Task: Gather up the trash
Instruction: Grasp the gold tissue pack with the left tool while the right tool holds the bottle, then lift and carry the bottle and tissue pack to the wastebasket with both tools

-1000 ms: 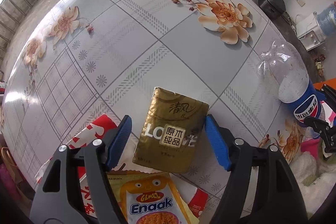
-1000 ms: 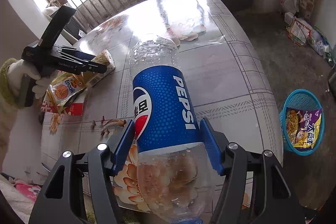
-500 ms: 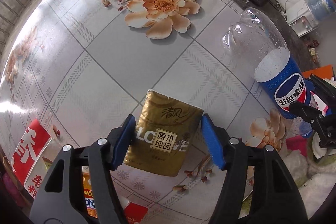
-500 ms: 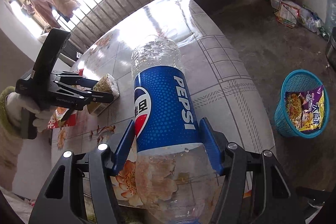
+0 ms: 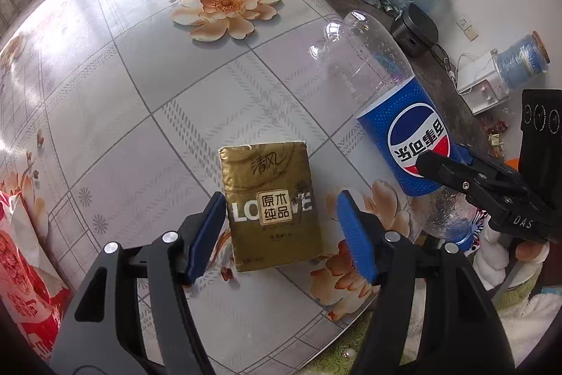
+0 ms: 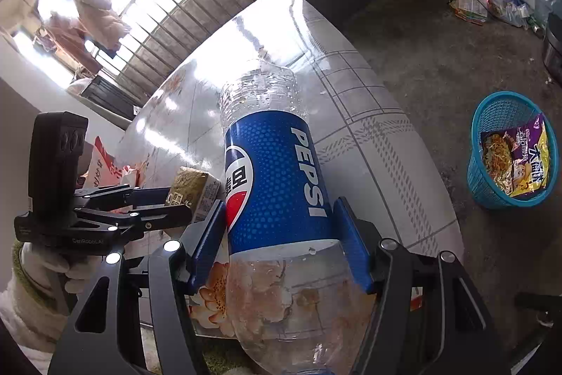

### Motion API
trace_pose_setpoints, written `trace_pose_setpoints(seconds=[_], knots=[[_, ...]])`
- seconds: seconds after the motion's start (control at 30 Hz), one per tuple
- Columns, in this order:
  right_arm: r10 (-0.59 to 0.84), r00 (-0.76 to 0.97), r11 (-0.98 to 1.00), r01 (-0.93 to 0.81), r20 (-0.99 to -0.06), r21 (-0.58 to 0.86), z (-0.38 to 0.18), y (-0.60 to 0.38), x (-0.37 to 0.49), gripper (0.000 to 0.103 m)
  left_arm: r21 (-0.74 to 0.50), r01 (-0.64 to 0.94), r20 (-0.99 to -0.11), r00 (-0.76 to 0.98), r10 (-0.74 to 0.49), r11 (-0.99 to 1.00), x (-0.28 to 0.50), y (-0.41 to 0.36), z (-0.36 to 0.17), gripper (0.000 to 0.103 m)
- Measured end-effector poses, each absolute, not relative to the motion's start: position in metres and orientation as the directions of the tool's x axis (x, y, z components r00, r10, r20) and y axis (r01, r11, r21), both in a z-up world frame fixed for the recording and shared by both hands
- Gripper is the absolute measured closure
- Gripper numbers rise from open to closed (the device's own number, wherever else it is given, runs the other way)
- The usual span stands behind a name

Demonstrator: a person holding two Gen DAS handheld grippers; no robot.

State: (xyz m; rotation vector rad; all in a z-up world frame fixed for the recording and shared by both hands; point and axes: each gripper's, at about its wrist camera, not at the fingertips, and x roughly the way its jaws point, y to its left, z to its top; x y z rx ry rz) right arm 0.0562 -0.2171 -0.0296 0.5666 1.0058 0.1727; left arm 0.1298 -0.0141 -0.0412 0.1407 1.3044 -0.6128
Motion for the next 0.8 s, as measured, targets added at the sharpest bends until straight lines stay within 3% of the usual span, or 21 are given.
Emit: trace_pose_setpoints(seconds=[0.33, 0.43, 0.8], knots=[[0.39, 0.552, 0.822, 0.152, -0.737, 0.549, -0.031, -0.216, 0.052, 0.042, -0.13, 0.453, -0.911, 0.297, -0.287, 0.882, 0.119, -0.024, -0.051, 0.041], [0.395, 0.55, 0.818, 0.154, -0.736, 0.554, -0.032, -0.218, 0.05, 0.042, -0.144, 0.452, -0.905, 0.3, -0.302, 0.88, 0.119, -0.03, -0.05, 0.052], [0.393, 0.506, 0.851, 0.116, -0.768, 0.512, -0.03, -0.213, 0.063, 0.04, -0.116, 0.438, -0.92, 0.29, -0.262, 0.892, 0.121, -0.038, -0.057, 0.05]])
